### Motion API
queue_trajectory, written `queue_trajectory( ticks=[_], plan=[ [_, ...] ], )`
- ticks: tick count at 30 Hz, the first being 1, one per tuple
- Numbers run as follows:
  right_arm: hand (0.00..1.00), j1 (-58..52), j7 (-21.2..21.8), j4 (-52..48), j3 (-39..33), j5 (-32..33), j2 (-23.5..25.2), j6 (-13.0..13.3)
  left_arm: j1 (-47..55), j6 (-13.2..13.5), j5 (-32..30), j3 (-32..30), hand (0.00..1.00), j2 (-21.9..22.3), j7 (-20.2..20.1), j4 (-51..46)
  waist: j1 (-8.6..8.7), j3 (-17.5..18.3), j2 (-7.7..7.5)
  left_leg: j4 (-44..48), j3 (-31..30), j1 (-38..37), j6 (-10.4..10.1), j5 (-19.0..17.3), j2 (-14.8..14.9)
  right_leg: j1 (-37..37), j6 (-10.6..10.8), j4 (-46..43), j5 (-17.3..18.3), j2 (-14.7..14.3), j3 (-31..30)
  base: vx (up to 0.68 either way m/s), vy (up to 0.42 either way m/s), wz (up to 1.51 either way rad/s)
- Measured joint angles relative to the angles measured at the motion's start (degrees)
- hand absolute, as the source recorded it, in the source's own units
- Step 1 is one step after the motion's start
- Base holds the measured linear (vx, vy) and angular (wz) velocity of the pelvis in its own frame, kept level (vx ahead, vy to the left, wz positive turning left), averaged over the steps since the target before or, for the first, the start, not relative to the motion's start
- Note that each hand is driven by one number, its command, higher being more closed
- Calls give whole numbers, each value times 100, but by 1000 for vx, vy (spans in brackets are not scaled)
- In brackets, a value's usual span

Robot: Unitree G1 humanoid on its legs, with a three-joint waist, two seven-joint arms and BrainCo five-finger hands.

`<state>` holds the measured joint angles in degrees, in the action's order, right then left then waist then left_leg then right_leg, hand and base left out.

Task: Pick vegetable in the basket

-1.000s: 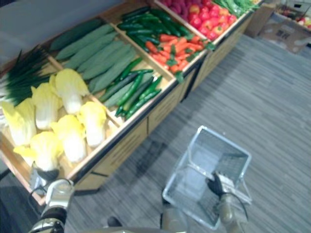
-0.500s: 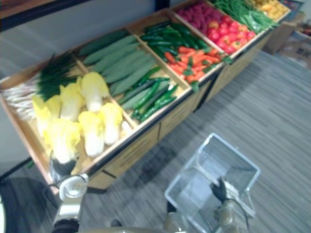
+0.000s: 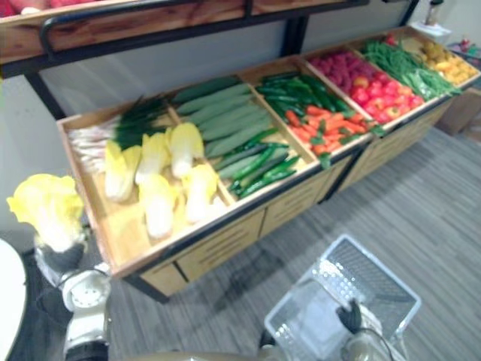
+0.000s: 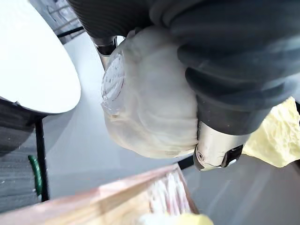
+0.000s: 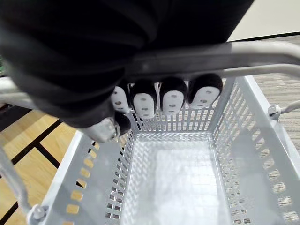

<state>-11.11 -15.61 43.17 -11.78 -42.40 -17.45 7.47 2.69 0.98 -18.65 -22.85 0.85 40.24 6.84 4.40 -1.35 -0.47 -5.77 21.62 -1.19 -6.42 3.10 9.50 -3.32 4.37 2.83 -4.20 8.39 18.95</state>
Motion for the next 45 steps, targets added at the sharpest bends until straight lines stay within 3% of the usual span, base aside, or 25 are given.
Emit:
queue_trajectory(
  ticks=[3,7,11,15,21,27,30,33,39,45],
  plan=[
    [100,115,56,255,-44,11,-1,8,6,-5,-16,108,100,7,3,-503,-27,26,-48,-3,-40,-9,2,1,-11,48,16,9,-12,19,19,8,5,11],
    [100,283,239,326,-70,10,-235,12,13,143,-78,1108,100,-199,-213,-1256,-65,42,-59,-4,-4,-29,2,1,-18,47,36,8,-27,22,-31,4,-2,-4],
    [100,752,371,325,339,7,-1056,95,25,518,-253,2050,100,-469,-731,-1418,-18,58,-32,-6,353,-216,-24,-47,-10,26,63,5,-51,-22,-387,5,-4,-45],
    [100,1195,516,320,569,16,-1741,202,206,873,-236,2805,100,-641,-1403,-1574,18,119,107,-8,825,-384,-40,-122,-34,-173,81,-18,-142,-68,-875,21,-1,-55],
    [100,1647,848,-110,1521,11,-2303,222,223,1294,28,3700,100,-1145,-2129,-1566,22,101,242,-9,1751,-822,-139,-308,-14,-318,83,-85,-240,-253,-1785,-12,-13,-76],
    [100,1790,1025,-1230,2123,15,-2442,332,148,1516,717,4741,100,-1341,-2854,-1562,73,90,333,-2,2577,-1257,-304,-491,-1,-320,94,-84,-283,-458,-2387,-51,-12,-69],
    [100,1963,1138,-1737,2682,19,-2439,441,-136,1579,1204,5327,100,-1647,-3218,-1563,80,92,341,50,2983,-1426,-389,-549,52,-344,106,-111,-287,-605,-2659,-65,-12,-57],
    [100,2354,1260,-2118,3376,80,-2433,584,-521,1686,1830,5864,100,-2114,-3757,-1563,94,90,365,633,3368,-1419,-503,-852,308,-441,95,-201,-296,-757,-2954,-49,-16,-53],
    [100,3146,1399,-2303,4406,240,-2432,638,-1047,1780,2335,6484,100,-2504,-4296,-1518,150,-39,442,1035,3978,-1517,-587,-997,502,-572,36,-325,-341,-974,-3363,-51,1,-40],
    [100,3660,1579,-2462,4742,254,-2447,695,-1340,1780,2515,7225,100,-2842,-4764,-1264,175,-138,464,1267,4293,-1571,-667,-1091,611,-660,35,-386,-341,-1104,-3566,-74,3,-23]
  ],
)
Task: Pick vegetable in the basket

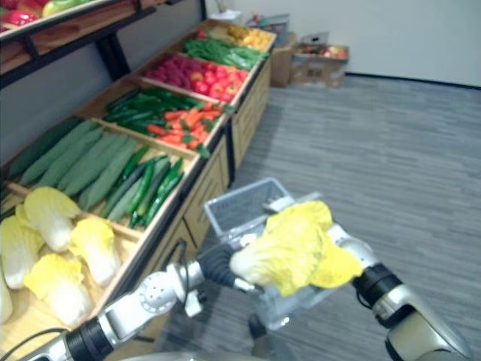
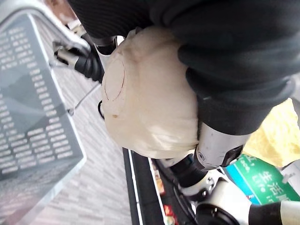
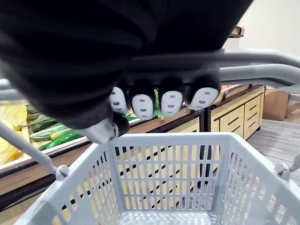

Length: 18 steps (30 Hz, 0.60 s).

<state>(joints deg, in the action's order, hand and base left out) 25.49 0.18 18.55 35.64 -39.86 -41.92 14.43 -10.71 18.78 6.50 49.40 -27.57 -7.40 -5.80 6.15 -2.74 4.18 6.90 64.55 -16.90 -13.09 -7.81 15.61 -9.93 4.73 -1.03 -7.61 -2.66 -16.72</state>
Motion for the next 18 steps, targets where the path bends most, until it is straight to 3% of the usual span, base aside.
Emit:
queue_trajectory(
  ticks=[10,18],
  plan=[
    [100,205,24,-2,120,55,-71,0,-307,13,-1,848,100,-305,-310,-1,-8,-105,-47,58,25,44,14,-38,20,1,1,-18,1,67,63,-89,-5,3],
    [100,204,24,0,-24,52,-84,-12,-293,13,-4,1140,100,-387,-469,195,4,-146,-65,119,-65,109,39,-76,19,2,2,-16,1,142,134,-68,-1,6]
  ],
)
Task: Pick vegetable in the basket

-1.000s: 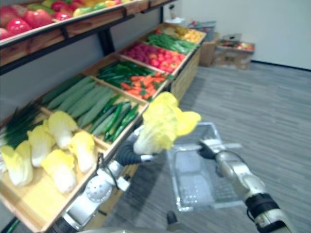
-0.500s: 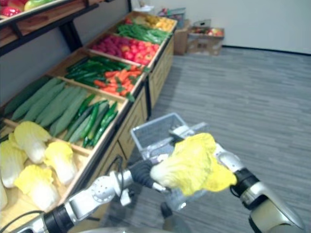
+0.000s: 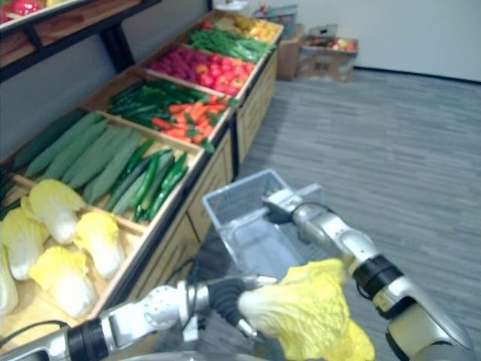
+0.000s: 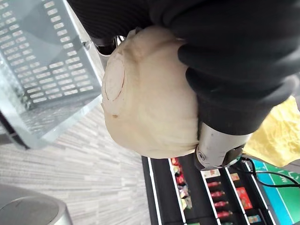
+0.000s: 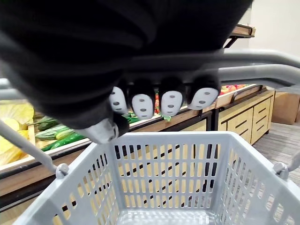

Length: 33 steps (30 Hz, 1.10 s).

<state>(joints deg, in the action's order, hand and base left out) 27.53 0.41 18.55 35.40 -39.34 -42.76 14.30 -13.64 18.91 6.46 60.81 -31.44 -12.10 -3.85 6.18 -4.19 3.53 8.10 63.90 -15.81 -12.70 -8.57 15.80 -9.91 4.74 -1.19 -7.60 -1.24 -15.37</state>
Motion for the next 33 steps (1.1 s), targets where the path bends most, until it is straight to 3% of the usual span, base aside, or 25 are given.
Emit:
queue_trajectory(
  ticks=[5,9,14,24,33],
  plan=[
    [100,0,0,5,-222,-5,104,-79,11,-1,-130,159,100,80,-66,197,7,-13,-5,0,-4,0,-1,-1,-2,2,0,0,0,4,4,-69,-13,1],
    [100,7,-1,8,-370,-4,305,-171,11,-32,-617,107,100,624,5,656,25,-31,-32,-2,-30,4,-2,-2,-5,12,0,-1,0,19,30,-67,-13,3],
    [100,6,22,-14,-519,-4,661,-216,44,-99,-1142,-454,100,1517,214,1373,109,-102,-141,-12,-98,54,13,-10,-8,11,-2,9,11,69,106,-74,-13,10],
    [100,-45,199,-41,-958,-3,1158,-404,25,-573,-1705,-1236,100,2730,763,2537,121,-108,-153,-125,-214,81,49,17,-70,14,-5,17,12,148,274,-41,2,7],
    [100,-279,221,-24,-1212,-4,1265,-437,-324,-985,-3081,-1801,100,3337,1323,3608,123,-144,-211,-419,-380,126,147,176,-250,11,-4,39,12,258,376,-72,-12,9]
  ],
)
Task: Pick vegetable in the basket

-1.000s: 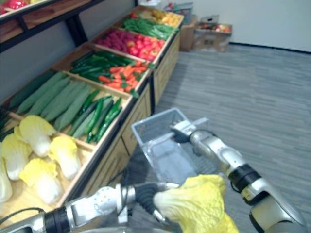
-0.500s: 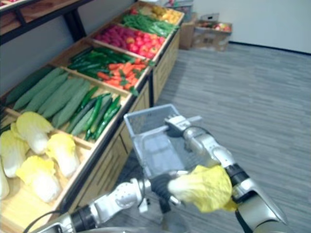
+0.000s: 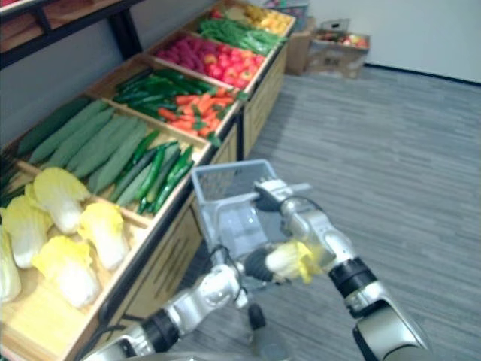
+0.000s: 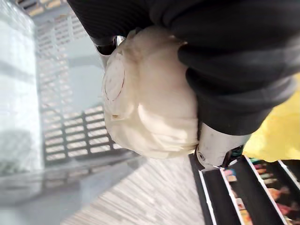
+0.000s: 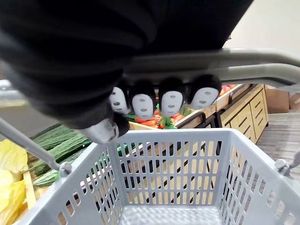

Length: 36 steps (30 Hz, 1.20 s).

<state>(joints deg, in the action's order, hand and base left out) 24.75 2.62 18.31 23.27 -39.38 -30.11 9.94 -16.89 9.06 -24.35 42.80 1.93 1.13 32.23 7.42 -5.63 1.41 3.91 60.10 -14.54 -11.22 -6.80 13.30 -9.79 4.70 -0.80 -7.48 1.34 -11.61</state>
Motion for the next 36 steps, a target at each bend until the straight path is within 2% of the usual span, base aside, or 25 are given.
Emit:
queue_trajectory(
  ticks=[1,2,6,11,19,23,27,29,30,32,34,36],
  plan=[
    [100,-24,2,13,-53,2,8,1,-20,-86,-280,-85,100,13,41,145,5,-9,-16,-30,-33,2,11,21,-17,0,0,1,0,10,7,-83,-24,7],
    [100,-24,2,25,-55,2,8,0,-35,-97,-392,-114,0,20,55,229,7,-10,-19,-69,-64,3,14,45,-37,0,0,4,0,16,8,-96,-28,12],
    [100,-56,36,177,-53,0,-35,17,-222,-233,-1024,-325,0,30,106,792,18,-29,-51,-319,-139,20,52,194,-174,0,35,83,-32,64,32,-78,-19,7],
    [100,-87,41,446,-77,22,-40,14,-457,-308,-1455,-435,0,68,249,1160,22,-41,-70,-481,-264,36,86,262,-268,0,51,119,-44,106,61,-65,-9,6],
    [100,-100,54,547,-201,129,-59,42,-639,-300,-1693,-409,0,62,254,1390,19,-45,-64,-485,-301,47,98,271,-287,7,53,140,-46,125,92,-50,-12,2],
    [100,-100,54,547,-264,130,-177,40,-767,-284,-1716,-195,0,55,244,1371,29,-109,-19,-487,-433,34,100,270,-289,102,53,165,-46,168,183,-74,-16,13],
    [100,-122,53,534,-295,129,-263,40,-777,-241,-1744,87,0,-82,183,848,8,-117,-3,-493,-552,124,114,265,-269,109,54,165,-44,212,288,-106,-26,16],
    [100,-246,54,505,-526,128,-274,39,-781,-133,-1646,358,0,-287,25,71,-26,-118,-5,-496,-617,153,140,280,-254,119,56,165,-42,264,432,-85,-17,36],
    [100,-370,55,499,-707,128,-274,35,-782,65,-1426,585,0,-511,-127,-628,-55,-118,-5,-488,-717,154,148,287,-229,186,56,167,-40,287,540,-48,-4,32],
    [100,-557,57,479,-909,132,-275,34,-783,277,-978,777,0,-781,-412,-1278,-135,-117,-6,-470,-767,131,142,282,-186,293,53,167,-21,292,665,-66,-5,30],
    [100,-739,118,335,-1068,173,-274,31,-783,280,-346,867,0,-1192,-726,-1756,-153,-107,-18,-458,-887,131,116,247,-168,366,38,164,27,328,798,-80,-3,30],
    [100,-933,129,316,-1293,210,-270,-3,-780,418,593,1178,0,-2021,-1172,-2732,-185,-100,-7,-473,-896,154,134,258,-154,408,62,160,72,401,979,-78,5,40]
  ],
)
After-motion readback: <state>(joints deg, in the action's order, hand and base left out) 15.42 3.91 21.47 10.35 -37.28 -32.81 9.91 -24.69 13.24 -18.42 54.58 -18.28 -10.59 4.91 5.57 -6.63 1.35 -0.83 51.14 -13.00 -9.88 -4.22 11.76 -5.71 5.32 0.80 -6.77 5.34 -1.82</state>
